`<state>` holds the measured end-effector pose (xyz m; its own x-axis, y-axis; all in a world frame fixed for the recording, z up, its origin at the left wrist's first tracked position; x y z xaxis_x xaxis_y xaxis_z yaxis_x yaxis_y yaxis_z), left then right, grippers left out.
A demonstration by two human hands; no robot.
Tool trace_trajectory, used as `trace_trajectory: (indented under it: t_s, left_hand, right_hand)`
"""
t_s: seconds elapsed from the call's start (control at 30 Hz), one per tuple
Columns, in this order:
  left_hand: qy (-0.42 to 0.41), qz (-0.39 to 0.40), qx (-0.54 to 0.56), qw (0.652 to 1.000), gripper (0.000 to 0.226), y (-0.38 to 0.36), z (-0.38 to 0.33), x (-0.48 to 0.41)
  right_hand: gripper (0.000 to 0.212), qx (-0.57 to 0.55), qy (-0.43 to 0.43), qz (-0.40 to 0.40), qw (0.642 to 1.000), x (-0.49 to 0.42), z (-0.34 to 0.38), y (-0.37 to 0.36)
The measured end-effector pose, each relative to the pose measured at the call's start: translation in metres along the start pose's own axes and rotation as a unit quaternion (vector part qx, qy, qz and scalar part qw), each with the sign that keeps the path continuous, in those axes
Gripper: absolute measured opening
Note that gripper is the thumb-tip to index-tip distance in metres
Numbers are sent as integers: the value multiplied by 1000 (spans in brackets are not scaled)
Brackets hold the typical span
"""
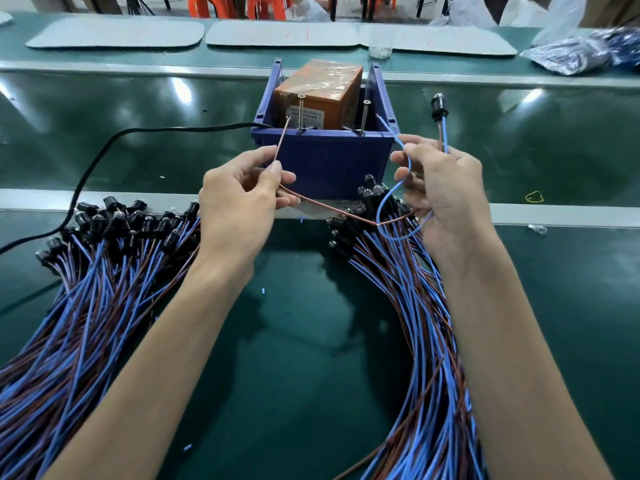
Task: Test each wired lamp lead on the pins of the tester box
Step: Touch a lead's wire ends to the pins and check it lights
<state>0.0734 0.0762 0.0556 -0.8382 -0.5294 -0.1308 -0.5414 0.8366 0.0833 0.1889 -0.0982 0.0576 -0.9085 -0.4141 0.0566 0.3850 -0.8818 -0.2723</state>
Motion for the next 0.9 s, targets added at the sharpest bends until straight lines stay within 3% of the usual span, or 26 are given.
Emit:
trace_trajectory:
  t_s: [0.43,0.9]
  left_hand:
    - [16,30,-13,999,23,-2,5,-1]
    - [21,35,-9,999,25,-4,6,0]
  right_hand:
    - [23,30,-4,57,998,-1,-1,-7]
    - [16,30,-8,56,998,-3,-3,-5]
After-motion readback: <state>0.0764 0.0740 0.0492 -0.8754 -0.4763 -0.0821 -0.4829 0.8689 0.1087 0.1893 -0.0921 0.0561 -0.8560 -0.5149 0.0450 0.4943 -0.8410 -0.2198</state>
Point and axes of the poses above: each hand's wrist, its own x-axis away from the middle knuckle, its own y-axis out of the back of the hand, z = x × y, the point moved 6 cm from there along -x, towards the middle knuckle, and after that the axes turned 14 degrees about z, right-handed, at the moved point
